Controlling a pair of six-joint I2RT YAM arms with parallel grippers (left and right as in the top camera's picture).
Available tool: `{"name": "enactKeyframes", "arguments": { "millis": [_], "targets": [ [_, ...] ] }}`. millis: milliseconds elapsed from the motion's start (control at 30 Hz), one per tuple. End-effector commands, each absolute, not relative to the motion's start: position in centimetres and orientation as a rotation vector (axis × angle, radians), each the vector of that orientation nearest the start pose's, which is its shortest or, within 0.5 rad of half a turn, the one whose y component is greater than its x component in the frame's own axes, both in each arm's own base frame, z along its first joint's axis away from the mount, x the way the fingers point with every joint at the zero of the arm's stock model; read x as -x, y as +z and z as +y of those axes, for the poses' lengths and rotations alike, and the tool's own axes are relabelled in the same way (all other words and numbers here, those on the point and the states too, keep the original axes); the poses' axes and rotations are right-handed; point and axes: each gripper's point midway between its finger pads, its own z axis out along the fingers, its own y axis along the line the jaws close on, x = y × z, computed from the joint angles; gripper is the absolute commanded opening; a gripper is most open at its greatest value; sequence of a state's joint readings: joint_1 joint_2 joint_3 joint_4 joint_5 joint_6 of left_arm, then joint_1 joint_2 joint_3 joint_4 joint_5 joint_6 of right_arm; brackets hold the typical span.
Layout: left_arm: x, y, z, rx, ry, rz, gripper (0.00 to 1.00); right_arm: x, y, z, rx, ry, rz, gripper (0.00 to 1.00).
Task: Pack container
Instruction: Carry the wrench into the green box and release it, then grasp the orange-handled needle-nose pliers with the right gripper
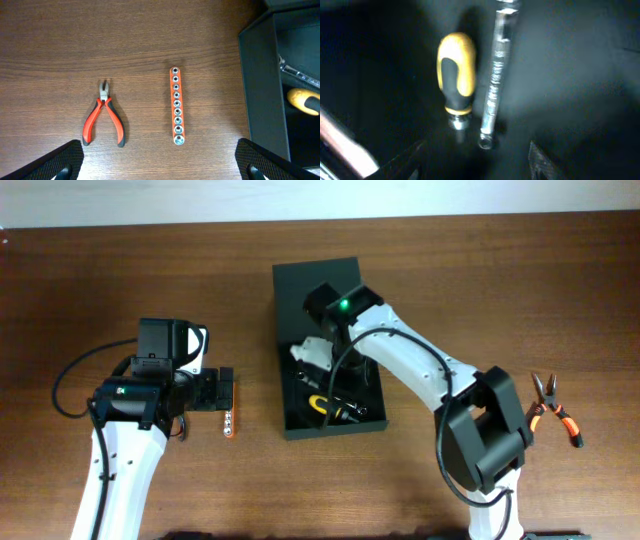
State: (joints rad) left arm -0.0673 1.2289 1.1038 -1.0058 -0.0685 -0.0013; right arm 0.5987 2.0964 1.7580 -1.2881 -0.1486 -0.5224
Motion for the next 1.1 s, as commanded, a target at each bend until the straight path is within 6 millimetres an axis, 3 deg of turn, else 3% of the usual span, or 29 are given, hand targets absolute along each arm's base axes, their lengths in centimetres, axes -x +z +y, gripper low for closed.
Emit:
{"name": "enactKeyframes", "arguments": {
  "millis": [0, 67, 100, 167, 233, 367, 400, 467, 533, 667, 733, 800, 1000, 1067],
  "targets": [
    [-29.1, 17.5, -0.7, -0.059, 0.079, 2.678, 0.99, -34.8, 15.7, 22.3, 1.338, 0.134, 2.664, 0.64],
    [-29.1, 17.5, -0.7, -0.06, 0.079, 2.678, 0.99, -36.5, 19.9, 19.6, 1.088, 0.064, 2.675, 0.64],
    [-29.1, 17.5, -0.7, -0.06, 0.079, 2.678, 0.99, -36.8, 20.9, 18.8, 1.027, 0.055, 2.677, 0.65],
    [-29.1, 17.5, -0.7, -0.059, 0.079, 2.678, 0.99, -37.4, 24.0, 15.4, 0.795, 0.036, 2.695, 0.68],
    [-29.1, 17.5, -0.7, -0.059, 0.079, 2.679, 0.99, -37.1, 26.5, 10.4, 0.498, 0.032, 2.736, 0.69],
    [-29.1, 17.5, -0.7, -0.059, 0.078, 2.679, 0.99, -34.9, 27.9, 1.7, 0.048, 0.0, 2.825, 0.7],
    [-29.1, 17.5, -0.7, -0.059, 0.078, 2.679, 0.99, -34.4, 27.9, 0.6, -0.01, -0.006, 2.837, 0.71],
    [-29.1, 17.5, -0.7, -0.059, 0.078, 2.678, 0.99, -32.6, 27.6, -3.7, -0.213, -0.026, 2.889, 0.74],
    [-29.1, 17.5, -0.7, -0.059, 0.078, 2.678, 0.99, -31.2, 26.7, -7.1, -0.389, -0.026, 2.925, 0.76],
    [-29.1, 17.6, -0.7, -0.059, 0.078, 2.678, 0.99, -29.1, 24.0, -10.2, -0.562, 0.004, 2.995, 0.77],
    [-29.1, 17.6, -0.7, -0.059, 0.078, 2.676, 0.99, -28.3, 21.6, -11.3, -0.606, 0.015, 3.04, 0.77],
    [-29.2, 17.6, -0.7, -0.059, 0.078, 2.672, 0.99, -27.4, 16.9, -12.7, -0.702, 0.032, 3.085, 0.78],
    [-29.2, 17.6, -0.7, -0.059, 0.077, 2.672, 0.99, -25.5, 9.1, -13.2, -0.768, 0.054, 3.127, 0.79],
    [-29.2, 17.6, -0.7, -0.059, 0.077, 2.672, 0.99, -25.4, 7.5, -13.1, -0.74, 0.054, 3.128, 0.81]
  ]
}}
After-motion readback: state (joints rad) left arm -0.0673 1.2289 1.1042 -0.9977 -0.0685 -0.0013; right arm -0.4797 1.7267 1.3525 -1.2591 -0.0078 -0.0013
